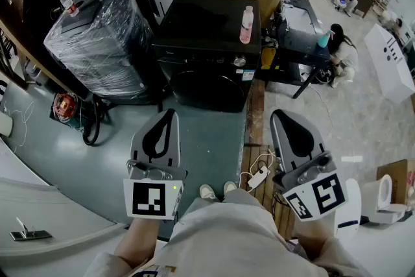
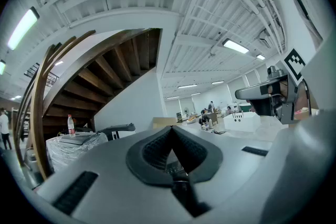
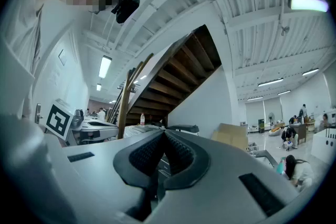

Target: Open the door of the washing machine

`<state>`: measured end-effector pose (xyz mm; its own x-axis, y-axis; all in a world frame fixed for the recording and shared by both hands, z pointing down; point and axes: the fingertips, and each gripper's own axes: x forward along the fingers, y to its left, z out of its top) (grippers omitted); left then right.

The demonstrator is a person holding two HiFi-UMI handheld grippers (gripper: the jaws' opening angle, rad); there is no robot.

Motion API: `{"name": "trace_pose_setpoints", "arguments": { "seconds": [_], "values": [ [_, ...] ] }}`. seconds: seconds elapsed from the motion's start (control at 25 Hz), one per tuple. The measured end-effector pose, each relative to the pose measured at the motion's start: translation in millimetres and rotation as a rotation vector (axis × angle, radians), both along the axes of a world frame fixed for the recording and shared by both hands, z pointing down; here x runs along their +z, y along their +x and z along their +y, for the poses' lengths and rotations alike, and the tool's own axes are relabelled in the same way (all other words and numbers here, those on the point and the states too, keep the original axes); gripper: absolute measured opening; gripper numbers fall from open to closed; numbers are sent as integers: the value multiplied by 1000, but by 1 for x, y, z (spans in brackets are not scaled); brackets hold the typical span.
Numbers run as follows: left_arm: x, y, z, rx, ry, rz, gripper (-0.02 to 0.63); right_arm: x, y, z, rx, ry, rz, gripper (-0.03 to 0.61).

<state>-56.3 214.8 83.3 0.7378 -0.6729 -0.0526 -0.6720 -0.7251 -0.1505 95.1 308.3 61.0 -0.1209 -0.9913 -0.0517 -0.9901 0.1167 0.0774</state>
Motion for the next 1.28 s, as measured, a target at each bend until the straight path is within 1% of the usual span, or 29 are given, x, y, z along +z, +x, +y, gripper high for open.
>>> {"name": "trace_pose_setpoints", "arguments": {
  "seconds": [0.16,0.32,0.44,0.48,0.56,0.6,0.72,0.92,0.96,1.0,1.04,1.16,1.28],
  "values": [
    [2,-5,-1,-13,-12,3,20,2,4,-5,-2,-8,-33,26],
    [12,-17,-4,-13,39,-60,20,4,3,-8,-4,-23,-32,26],
    [11,-19,-5,-21,5,-40,20,9,-4,-11,-15,-29,-38,26],
    [11,-20,-6,-22,9,-42,20,10,-6,-13,-20,-31,-38,26],
    [13,-27,-9,-18,42,-67,20,13,-11,-15,-27,-38,-32,26],
    [13,-29,-10,-18,43,-65,20,14,-12,-16,-27,-44,-26,26],
    [8,-30,-11,-35,4,-20,20,16,-13,-17,-19,-58,-8,26],
    [6,-44,-9,-36,12,-29,19,15,-19,-16,-19,-58,21,28],
    [9,-47,-11,-34,18,-43,20,15,-20,-17,-25,-62,23,46],
    [14,-50,-13,-31,29,-61,20,17,-20,-19,-34,-72,22,104],
    [18,-52,-14,-28,34,-75,20,20,-19,-20,-39,-87,22,178],
    [25,-49,-17,-20,27,-86,20,30,-10,-25,-28,-129,44,218],
    [25,-42,-24,-23,33,-86,20,36,2,-32,-17,-150,45,219]
  ]
}}
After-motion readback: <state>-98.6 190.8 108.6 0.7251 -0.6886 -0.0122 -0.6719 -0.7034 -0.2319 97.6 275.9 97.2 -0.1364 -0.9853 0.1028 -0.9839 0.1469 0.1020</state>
